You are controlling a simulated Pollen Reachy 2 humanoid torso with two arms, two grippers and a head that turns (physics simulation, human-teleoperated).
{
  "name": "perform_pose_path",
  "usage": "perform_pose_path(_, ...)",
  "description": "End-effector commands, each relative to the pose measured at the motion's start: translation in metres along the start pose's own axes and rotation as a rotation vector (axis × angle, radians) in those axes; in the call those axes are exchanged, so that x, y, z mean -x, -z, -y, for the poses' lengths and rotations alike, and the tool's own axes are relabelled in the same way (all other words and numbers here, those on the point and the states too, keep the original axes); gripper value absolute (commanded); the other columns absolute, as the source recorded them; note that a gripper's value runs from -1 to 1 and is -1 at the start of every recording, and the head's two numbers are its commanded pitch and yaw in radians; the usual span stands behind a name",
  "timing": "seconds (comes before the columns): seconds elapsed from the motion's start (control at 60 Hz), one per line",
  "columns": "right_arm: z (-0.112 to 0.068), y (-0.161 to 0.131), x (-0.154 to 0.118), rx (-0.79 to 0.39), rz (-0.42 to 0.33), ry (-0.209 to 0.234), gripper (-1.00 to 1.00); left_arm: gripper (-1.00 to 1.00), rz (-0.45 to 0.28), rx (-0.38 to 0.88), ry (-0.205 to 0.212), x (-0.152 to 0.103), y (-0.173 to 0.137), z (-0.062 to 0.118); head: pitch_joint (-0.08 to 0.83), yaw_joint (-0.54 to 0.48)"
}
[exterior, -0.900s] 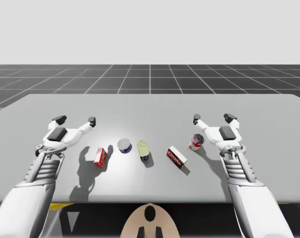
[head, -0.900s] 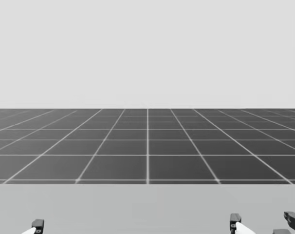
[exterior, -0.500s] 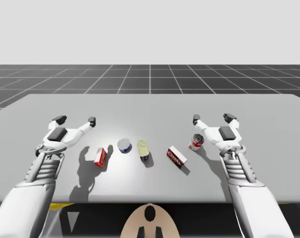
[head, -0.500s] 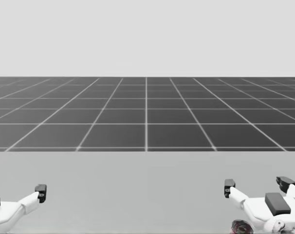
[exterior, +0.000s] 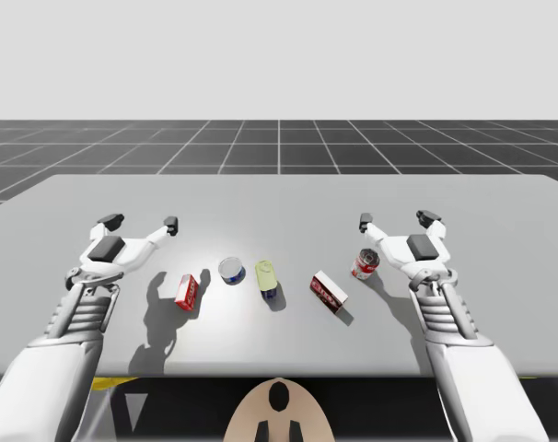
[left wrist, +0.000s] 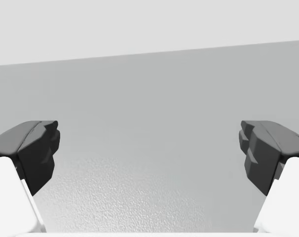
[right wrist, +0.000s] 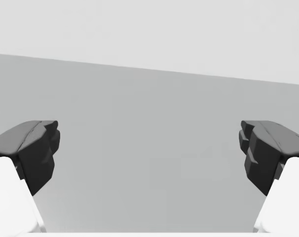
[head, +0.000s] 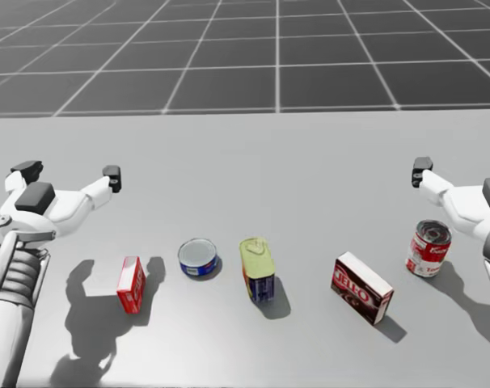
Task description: Pick up the tuna fish can and lift it.
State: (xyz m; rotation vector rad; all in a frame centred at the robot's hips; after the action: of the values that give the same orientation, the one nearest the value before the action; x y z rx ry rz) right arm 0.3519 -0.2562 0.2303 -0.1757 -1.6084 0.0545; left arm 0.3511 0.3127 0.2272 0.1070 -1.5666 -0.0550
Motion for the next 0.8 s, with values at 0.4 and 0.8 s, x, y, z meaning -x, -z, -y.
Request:
perform_pose_path(0.4, -0.001, 0.001, 0.003, -0.005, -0.016, -0.022, -1.00, -1.00, 0.002, 0.012, -0.013, -0.004, -0.002, -0.001, 0.664, 0.23)
perform_pose_path(0.8, -0.002, 0.000, 0.004, -0.003, -0.019, -0.018, -1.00, -1.00, -0.101, 0.413, 0.011, -0.059, -0.065, 0.022, 0.669, 0.22)
